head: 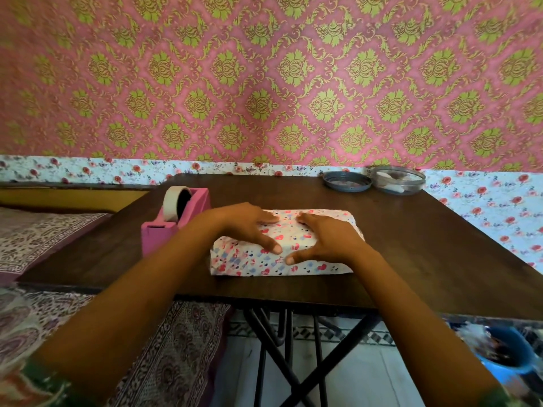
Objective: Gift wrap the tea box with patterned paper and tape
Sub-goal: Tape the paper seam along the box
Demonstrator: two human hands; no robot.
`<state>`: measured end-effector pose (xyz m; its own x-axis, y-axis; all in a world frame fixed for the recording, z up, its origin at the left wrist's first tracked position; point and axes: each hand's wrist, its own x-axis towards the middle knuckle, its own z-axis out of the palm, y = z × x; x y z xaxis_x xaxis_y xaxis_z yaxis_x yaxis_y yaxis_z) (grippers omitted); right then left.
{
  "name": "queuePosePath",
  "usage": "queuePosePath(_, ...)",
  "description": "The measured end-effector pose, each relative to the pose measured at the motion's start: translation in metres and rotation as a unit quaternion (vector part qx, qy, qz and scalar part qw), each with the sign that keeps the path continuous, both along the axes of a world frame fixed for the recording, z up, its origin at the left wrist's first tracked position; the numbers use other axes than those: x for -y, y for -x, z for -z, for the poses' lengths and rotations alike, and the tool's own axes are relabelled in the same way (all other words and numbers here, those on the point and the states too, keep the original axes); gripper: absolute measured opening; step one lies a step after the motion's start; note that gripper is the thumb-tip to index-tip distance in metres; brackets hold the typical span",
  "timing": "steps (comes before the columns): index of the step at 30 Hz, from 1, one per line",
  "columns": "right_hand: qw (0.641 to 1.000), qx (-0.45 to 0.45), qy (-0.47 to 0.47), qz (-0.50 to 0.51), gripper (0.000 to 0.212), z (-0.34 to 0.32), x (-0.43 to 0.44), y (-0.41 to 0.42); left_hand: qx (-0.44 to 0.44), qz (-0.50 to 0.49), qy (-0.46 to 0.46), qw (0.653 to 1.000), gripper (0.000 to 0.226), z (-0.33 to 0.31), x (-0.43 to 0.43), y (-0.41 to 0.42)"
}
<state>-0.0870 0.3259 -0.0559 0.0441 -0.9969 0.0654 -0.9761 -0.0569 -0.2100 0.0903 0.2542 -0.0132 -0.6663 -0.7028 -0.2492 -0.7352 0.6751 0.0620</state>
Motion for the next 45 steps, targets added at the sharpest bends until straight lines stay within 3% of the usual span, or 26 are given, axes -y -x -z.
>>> queuePosePath(5,1.000,-0.008,0.000,0.013,0.096,-0.005,0.001,-0.006,0.024,0.013,0.064,0.998,0.074,0.002,-0.006,-0.002)
queuePosePath(12,0.995,-0.094,-0.012,-0.001,0.103,-0.002,0.002,-0.020,0.015,0.010,0.062,0.998,0.072,-0.001,0.000,-0.006)
queuePosePath(21,0.994,-0.097,0.051,0.012,0.091,0.013,0.004,-0.022,-0.104,-0.017,0.084,0.991,0.065,0.035,0.003,-0.015)
queuePosePath(25,0.994,-0.099,0.050,0.015,0.090,0.013,0.003,-0.023,-0.119,-0.030,0.103,0.987,0.064,0.040,-0.003,-0.013)
queuePosePath(29,0.993,-0.100,0.053,0.016,0.092,0.012,0.001,-0.023,-0.138,-0.035,0.033,0.989,0.062,0.030,-0.002,-0.018)
queuePosePath(31,0.993,-0.101,0.057,0.014,0.094,0.013,0.002,-0.023,-0.221,-0.056,0.000,0.974,0.052,0.013,-0.005,-0.036)
queuePosePath(34,0.994,-0.098,0.051,0.020,0.094,0.013,0.003,-0.023,-0.340,-0.161,0.035,0.926,0.032,-0.013,-0.003,-0.080)
queuePosePath(36,0.993,-0.099,0.051,0.026,0.094,0.013,0.003,-0.023,-0.342,-0.270,0.086,0.896,0.021,-0.024,0.002,-0.108)
queuePosePath(38,0.993,-0.098,0.050,0.028,0.094,0.013,0.002,-0.023,-0.292,-0.368,0.100,0.877,0.028,-0.027,0.005,-0.127)
queuePosePath(40,0.993,-0.100,0.047,0.029,0.094,0.013,0.002,-0.023,-0.301,-0.421,0.019,0.855,0.027,-0.020,0.011,-0.137)
queuePosePath(42,0.994,-0.098,0.042,0.031,0.094,0.013,0.002,-0.024,-0.367,-0.446,-0.096,0.811,0.025,-0.013,0.011,-0.142)
queuePosePath(45,0.994,-0.098,0.036,0.034,0.095,0.013,0.002,-0.024,-0.408,-0.460,-0.147,0.775,0.022,-0.008,0.004,-0.139)
